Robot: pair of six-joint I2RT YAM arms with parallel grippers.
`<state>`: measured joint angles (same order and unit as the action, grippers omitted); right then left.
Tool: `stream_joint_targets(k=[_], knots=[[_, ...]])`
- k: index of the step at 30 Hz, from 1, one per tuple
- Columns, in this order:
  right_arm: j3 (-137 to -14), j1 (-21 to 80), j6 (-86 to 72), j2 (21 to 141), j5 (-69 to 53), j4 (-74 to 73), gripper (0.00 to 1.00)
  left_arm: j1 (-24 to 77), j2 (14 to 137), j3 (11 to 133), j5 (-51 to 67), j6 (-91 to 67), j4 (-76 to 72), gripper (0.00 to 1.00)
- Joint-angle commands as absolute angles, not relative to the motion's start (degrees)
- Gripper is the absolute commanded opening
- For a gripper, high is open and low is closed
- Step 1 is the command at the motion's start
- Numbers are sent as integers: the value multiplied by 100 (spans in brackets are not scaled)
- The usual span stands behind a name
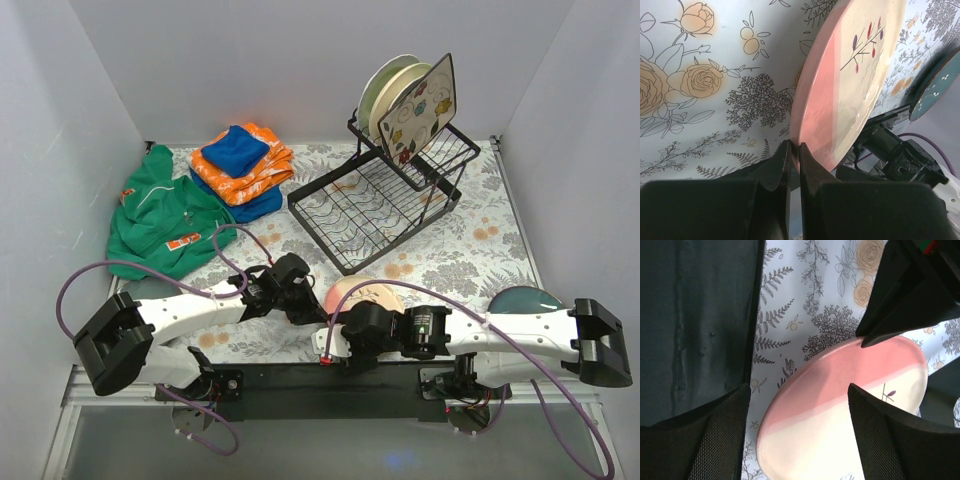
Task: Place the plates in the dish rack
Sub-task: Grab a plate with the left arm, then pass the plate from the left arm to the right
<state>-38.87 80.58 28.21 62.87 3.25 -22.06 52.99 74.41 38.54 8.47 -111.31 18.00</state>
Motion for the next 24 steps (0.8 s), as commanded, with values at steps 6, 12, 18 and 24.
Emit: stream_joint_targets(k=[6,12,18,24], knots=[[-3455,8622,1969,6355,1626,-1617,81,5282,7022,3850,1134,-11654,1406,0],[-3331,8657,1942,6126,1687,-1890,81,5282,6987,3736,1160,-11847,1328,0],[-3156,8745,1898,6301,2196,-1636,80,5282,6926,3770,1213,-12006,1187,0],[-2901,8921,1925,6477,2618,-1257,79,5282,6864,3771,1327,-12217,1029,0]])
